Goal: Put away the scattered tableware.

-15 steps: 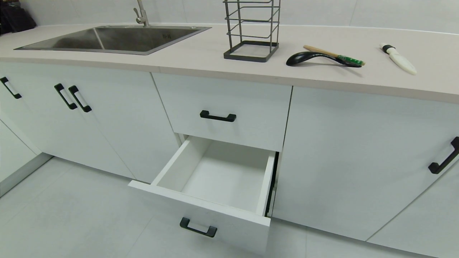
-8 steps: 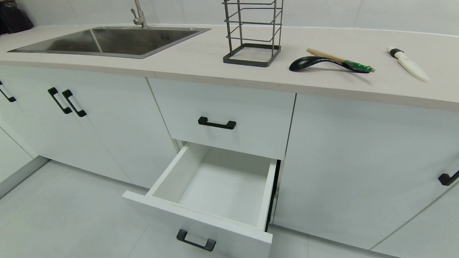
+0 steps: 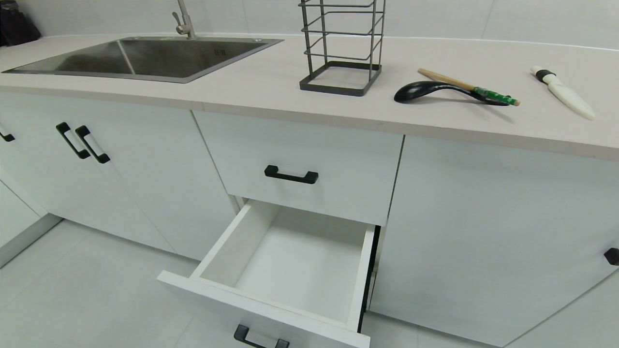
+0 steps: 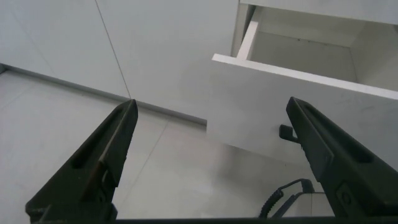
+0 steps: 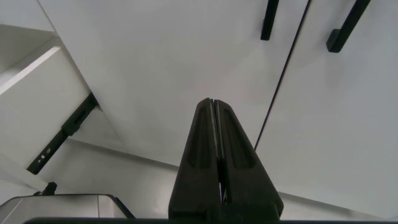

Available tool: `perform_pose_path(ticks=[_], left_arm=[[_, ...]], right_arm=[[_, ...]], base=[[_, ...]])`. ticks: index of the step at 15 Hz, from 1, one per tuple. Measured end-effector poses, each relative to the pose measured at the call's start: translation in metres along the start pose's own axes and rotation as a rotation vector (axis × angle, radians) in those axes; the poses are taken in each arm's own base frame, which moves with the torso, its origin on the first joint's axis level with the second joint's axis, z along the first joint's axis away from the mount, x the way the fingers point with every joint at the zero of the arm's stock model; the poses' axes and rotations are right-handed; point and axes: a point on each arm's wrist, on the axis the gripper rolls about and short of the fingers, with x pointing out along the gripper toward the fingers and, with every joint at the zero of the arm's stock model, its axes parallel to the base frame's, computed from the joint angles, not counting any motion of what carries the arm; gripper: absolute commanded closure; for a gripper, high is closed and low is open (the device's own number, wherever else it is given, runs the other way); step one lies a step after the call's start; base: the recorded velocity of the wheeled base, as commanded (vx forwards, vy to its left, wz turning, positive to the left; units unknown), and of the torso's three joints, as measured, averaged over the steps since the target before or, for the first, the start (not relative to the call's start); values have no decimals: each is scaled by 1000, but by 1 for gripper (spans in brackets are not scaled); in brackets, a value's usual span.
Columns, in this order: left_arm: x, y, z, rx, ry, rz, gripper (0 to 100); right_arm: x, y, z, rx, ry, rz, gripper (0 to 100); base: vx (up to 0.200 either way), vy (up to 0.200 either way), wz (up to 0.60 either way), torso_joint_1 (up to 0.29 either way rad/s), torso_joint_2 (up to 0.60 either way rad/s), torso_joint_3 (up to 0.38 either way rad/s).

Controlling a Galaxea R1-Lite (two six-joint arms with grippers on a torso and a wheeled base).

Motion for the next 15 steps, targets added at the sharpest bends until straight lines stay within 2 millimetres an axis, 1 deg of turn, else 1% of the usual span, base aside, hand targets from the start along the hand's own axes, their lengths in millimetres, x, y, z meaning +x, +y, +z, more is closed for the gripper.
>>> perform_pose_path(ticks=[3, 6, 10, 13, 15], left_arm=[[0, 0, 0, 0, 0, 0, 0], [0, 0, 0, 0, 0, 0, 0], [0, 0, 0, 0, -2, 0, 0], [0, 0, 0, 0, 0, 0, 0], [0, 0, 0, 0, 0, 0, 0]], right_arm=[[0, 0, 0, 1, 0, 0, 100], [0, 0, 0, 0, 0, 0, 100], [0, 0, 0, -1, 0, 0, 100], [0, 0, 0, 1, 0, -1, 100], [0, 0, 0, -1, 0, 0, 100]], base=[[0, 0, 0, 164, -113, -33], [0, 0, 0, 253, -150, -178], [0, 0, 0, 200, -622, -195], [0, 0, 0, 242, -494, -207], [0, 0, 0, 110, -474, -217]])
